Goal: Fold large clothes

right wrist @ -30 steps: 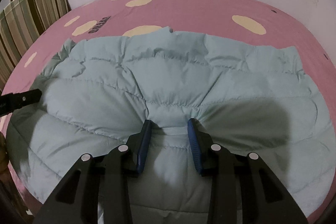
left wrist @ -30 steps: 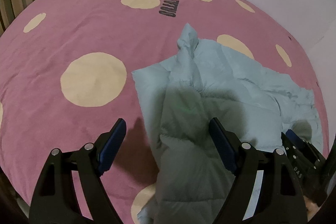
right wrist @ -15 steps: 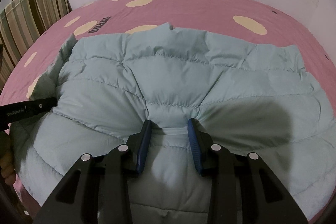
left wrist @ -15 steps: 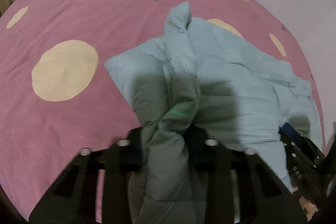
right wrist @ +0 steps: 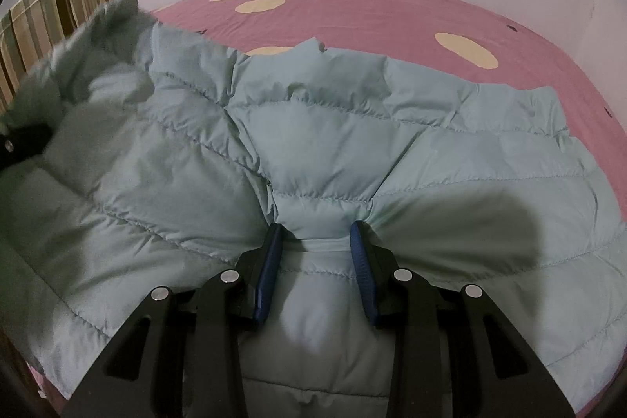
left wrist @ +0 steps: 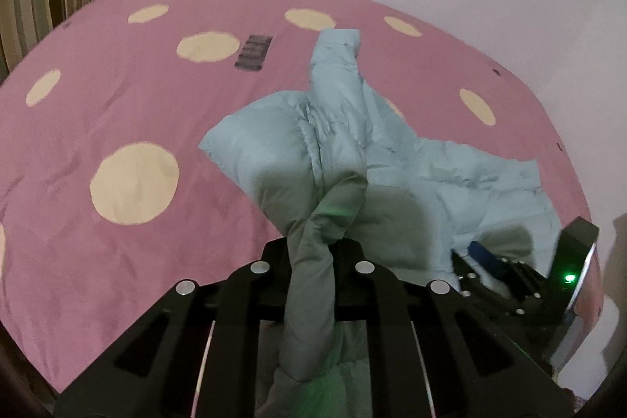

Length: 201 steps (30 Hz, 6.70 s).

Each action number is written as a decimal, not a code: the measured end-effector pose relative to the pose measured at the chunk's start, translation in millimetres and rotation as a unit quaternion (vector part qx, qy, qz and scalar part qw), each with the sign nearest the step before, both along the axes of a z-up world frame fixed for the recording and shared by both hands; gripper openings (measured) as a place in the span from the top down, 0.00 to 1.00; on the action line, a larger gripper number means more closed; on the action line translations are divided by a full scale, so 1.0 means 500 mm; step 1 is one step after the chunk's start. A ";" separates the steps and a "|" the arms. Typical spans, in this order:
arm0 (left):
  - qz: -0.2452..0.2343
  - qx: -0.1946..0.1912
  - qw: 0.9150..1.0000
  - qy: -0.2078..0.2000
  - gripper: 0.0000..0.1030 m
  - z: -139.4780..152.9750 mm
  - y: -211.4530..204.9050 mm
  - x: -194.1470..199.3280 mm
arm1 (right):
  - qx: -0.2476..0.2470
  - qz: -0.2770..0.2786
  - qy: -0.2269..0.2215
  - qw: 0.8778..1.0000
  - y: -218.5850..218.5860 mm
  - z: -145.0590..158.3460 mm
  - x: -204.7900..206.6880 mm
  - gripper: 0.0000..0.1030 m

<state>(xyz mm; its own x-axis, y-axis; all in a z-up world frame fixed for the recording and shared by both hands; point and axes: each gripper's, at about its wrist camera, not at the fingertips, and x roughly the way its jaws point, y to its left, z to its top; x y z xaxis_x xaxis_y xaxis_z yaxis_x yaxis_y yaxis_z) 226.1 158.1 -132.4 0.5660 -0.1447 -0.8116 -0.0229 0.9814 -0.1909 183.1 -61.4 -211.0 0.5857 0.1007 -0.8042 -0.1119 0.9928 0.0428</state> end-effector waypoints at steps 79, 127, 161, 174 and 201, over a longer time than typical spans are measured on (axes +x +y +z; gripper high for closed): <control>-0.069 -0.027 0.995 -0.068 0.23 -0.020 -0.326 -0.029 | 0.090 -0.095 -0.018 0.991 -0.357 0.138 -0.072 0.88; -0.094 0.034 0.995 0.005 0.15 -0.185 -0.410 -0.082 | 0.070 -0.088 -0.005 0.994 -0.394 -0.001 -0.165 0.75; -0.055 0.088 0.994 -0.012 0.18 -0.147 -0.478 0.117 | 0.040 -0.125 -0.013 0.991 -0.436 0.027 0.049 0.63; -0.049 0.078 0.996 0.006 0.13 -0.195 -0.487 0.144 | 0.036 -0.137 -0.020 0.990 -0.429 -0.019 0.061 0.63; 0.105 -0.128 0.985 0.043 0.14 -0.146 -0.342 0.026 | 0.232 -0.216 -0.038 0.948 -0.558 0.034 -0.086 0.29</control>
<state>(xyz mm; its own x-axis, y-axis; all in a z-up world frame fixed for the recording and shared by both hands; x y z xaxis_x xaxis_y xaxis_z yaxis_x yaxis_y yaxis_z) 239.0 -12.8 -205.5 0.5355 -0.2378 -0.8104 -0.2463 0.8738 -0.4192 140.0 -340.6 -193.8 0.7070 0.1712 -0.6862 0.2801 0.8231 0.4939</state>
